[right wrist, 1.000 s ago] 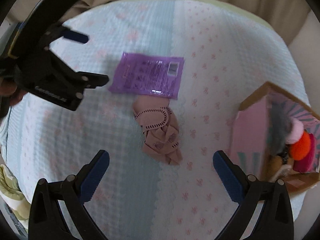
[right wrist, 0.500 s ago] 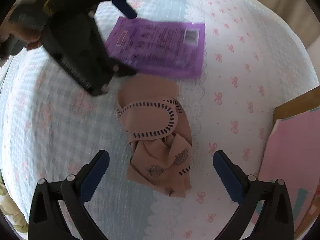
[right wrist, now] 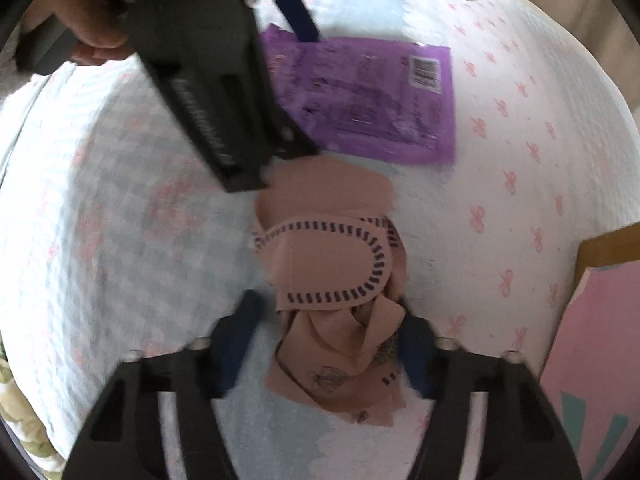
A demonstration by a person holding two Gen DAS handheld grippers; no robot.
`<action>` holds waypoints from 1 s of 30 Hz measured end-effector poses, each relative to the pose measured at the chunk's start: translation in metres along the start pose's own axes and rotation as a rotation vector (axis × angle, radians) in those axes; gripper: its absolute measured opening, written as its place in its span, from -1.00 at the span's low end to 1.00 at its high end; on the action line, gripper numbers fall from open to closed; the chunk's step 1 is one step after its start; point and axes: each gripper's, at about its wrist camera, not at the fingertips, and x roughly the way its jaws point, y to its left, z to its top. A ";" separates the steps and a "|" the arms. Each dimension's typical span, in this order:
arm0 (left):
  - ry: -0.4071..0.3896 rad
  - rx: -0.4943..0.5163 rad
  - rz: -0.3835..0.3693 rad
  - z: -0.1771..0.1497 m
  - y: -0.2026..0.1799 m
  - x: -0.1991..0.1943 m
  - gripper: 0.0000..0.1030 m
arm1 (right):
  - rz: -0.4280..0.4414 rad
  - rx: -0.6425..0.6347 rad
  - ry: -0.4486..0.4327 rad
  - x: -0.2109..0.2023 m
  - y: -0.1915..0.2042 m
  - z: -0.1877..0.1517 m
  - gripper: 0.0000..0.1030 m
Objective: Organize soft objects
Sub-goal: 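Grasp the purple packet with the left tool while the right tool grasps the pink fabric piece, then carry the purple packet in the left tool while the right tool carries the pink fabric over the box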
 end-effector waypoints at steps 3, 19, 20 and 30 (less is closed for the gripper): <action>-0.004 -0.010 0.003 0.001 -0.011 -0.005 0.82 | 0.012 -0.010 -0.005 -0.003 0.007 0.001 -0.41; -0.040 -0.165 0.041 -0.002 -0.040 -0.057 -0.47 | 0.001 0.067 -0.058 -0.047 -0.003 -0.037 -0.54; -0.049 -0.188 0.039 -0.002 -0.041 -0.064 -0.48 | -0.002 0.073 -0.064 -0.051 -0.005 -0.038 -0.55; -0.157 -0.333 0.090 -0.027 -0.065 -0.160 -0.49 | -0.034 0.149 -0.165 -0.127 -0.019 -0.069 -0.55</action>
